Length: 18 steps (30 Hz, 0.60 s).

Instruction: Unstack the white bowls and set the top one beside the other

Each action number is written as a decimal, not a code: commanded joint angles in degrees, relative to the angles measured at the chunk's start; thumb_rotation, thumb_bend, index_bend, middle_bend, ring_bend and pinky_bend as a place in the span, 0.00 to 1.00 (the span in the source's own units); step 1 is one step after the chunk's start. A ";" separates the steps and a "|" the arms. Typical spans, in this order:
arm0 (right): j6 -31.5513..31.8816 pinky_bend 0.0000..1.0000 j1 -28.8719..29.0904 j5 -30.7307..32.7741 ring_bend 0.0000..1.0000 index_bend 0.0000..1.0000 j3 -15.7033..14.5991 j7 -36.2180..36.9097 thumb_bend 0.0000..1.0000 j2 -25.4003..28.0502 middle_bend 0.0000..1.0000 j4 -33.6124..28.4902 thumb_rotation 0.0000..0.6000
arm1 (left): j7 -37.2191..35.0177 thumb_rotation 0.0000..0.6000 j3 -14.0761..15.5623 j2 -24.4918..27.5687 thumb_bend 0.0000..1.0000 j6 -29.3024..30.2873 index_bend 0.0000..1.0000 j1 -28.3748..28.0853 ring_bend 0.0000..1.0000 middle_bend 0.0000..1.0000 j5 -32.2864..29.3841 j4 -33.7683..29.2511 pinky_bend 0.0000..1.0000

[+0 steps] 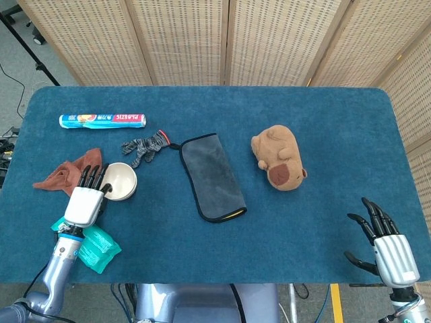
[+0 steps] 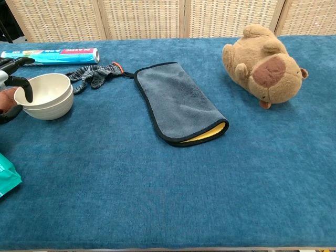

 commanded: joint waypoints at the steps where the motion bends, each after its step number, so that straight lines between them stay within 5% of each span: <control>1: 0.07 0.15 -0.04 0.02 0.00 0.22 0.01 0.04 0.16 0.03 0.00 0.00 1.00 | 0.13 1.00 -0.05 0.05 0.47 0.07 0.52 -0.04 0.00 0.00 0.04 -0.14 0.05; 18: 0.04 0.15 -0.05 0.04 0.00 0.22 0.03 0.04 0.16 0.04 0.00 -0.02 1.00 | 0.84 1.00 -0.04 -0.03 0.47 0.80 0.68 -0.12 0.00 0.00 0.70 0.55 0.05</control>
